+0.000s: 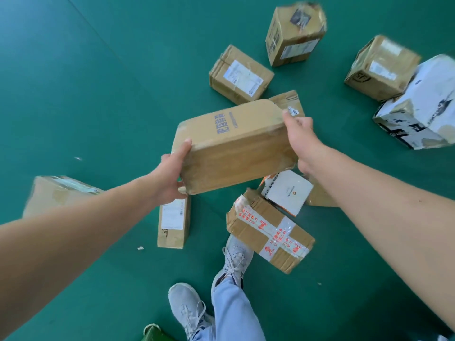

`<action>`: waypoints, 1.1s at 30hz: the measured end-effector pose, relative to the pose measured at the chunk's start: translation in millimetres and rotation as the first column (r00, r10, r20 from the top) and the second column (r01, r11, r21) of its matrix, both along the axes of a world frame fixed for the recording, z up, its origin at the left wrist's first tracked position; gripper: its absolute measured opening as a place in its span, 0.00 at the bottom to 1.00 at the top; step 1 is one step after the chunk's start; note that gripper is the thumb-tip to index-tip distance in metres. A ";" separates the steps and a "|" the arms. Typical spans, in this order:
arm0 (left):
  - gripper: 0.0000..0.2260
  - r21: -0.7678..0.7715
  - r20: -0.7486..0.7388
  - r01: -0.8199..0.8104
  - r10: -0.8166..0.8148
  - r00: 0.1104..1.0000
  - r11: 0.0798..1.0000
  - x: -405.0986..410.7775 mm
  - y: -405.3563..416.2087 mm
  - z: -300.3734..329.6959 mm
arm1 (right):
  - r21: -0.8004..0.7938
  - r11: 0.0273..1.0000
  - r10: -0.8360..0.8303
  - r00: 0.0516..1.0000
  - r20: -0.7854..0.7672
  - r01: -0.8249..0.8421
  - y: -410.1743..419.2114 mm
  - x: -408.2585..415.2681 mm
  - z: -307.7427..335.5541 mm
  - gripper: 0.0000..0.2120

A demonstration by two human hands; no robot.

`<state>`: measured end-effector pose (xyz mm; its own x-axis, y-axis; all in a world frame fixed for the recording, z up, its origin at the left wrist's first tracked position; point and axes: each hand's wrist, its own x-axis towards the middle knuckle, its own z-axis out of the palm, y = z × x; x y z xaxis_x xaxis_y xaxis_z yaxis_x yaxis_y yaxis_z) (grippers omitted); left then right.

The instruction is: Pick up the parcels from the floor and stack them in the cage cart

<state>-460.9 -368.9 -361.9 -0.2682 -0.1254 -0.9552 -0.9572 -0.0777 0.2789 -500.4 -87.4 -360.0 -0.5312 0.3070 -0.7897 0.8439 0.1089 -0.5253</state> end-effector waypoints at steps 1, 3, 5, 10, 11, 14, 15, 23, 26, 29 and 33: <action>0.32 0.012 -0.009 -0.006 0.006 1.000 1.000 -2.7 0.8 23.9 | -0.022 0.999 -0.039 0.999 -0.004 0.039 2.5 5.6 22.0 0.22; 0.33 0.044 -0.016 -0.030 0.031 0.999 0.999 -4.6 1.4 62.1 | -0.059 0.992 -0.112 0.994 -0.009 0.112 10.0 18.0 55.6 0.21; 0.33 0.055 -0.041 -0.019 0.021 0.999 0.998 -1.2 7.1 109.5 | -0.080 0.981 -0.180 0.983 -0.029 0.177 19.4 37.6 99.9 0.20; 0.27 0.052 -0.105 0.095 -0.089 0.990 0.994 24.8 29.3 226.5 | -0.109 0.938 -0.337 0.940 -0.053 0.330 39.4 110.5 221.4 0.22; 0.25 0.053 -0.122 0.128 -0.121 0.985 0.990 35.2 37.1 257.7 | -0.118 0.930 -0.357 0.932 -0.054 0.349 45.9 132.5 252.9 0.27; 0.24 0.064 -0.175 0.223 -0.209 0.962 0.973 67.1 58.9 335.9 | -0.123 0.885 -0.456 0.889 -0.041 0.449 56.2 201.1 338.1 0.32; 0.24 0.055 -0.189 0.276 -0.262 0.946 0.959 82.2 68.6 366.5 | -0.125 0.864 -0.496 0.867 -0.045 0.487 61.8 232.0 372.1 0.30; 0.24 0.076 -0.294 0.549 -0.507 0.810 0.833 163.4 166.7 529.3 | -0.242 0.685 -0.718 0.693 -0.066 0.687 93.8 400.3 538.2 0.36; 0.24 0.079 -0.318 0.613 -0.563 0.763 0.786 182.1 212.0 563.0 | -0.287 0.623 -0.775 0.624 -0.098 0.728 117.9 437.8 573.9 0.38; 0.23 0.080 -0.349 0.666 -0.605 0.716 0.742 198.7 263.2 588.4 | -0.282 0.553 -0.832 0.538 -0.135 0.784 152.3 471.1 596.3 0.35; 0.25 0.096 -0.395 0.743 -0.659 0.639 0.663 235.2 344.6 618.6 | -0.255 0.445 -0.894 0.410 -0.180 0.858 214.9 519.3 627.2 0.31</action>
